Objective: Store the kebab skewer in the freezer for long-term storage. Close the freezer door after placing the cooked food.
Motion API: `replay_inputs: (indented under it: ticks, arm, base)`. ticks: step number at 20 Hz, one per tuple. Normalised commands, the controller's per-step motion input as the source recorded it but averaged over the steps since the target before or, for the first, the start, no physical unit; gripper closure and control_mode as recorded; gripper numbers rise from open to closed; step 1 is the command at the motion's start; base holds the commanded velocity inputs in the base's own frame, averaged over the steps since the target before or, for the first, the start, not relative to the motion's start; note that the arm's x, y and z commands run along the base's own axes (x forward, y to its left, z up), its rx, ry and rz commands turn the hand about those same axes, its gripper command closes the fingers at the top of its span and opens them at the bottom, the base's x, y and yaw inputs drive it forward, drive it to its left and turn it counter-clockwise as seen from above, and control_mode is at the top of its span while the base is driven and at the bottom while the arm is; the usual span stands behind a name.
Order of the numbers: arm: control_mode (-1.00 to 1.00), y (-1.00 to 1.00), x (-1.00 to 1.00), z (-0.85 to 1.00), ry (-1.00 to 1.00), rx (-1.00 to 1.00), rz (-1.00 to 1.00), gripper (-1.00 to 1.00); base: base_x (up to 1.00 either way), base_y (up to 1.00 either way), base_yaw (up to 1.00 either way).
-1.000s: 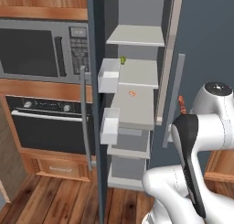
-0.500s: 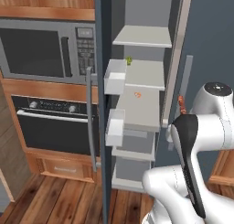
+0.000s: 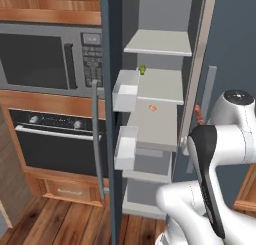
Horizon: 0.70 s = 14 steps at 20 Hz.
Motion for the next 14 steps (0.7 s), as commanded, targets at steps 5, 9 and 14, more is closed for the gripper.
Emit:
replay_inputs:
  ticks: [5, 9, 14]
  arm:
    - [1.0, 0.0, 0.0, 0.0, 0.0, 0.0, 0.0, 1.0]
    - [1.0, 0.0, 0.0, 0.0, 0.0, 0.0, 0.0, 1.0]
    - [1.0, 0.0, 0.0, 0.0, 0.0, 0.0, 0.0, 1.0]
  base:
    - [0.41, 0.16, 0.02]
    - [0.24, 0.33, 0.01]
    - [0.24, 0.21, 0.0]
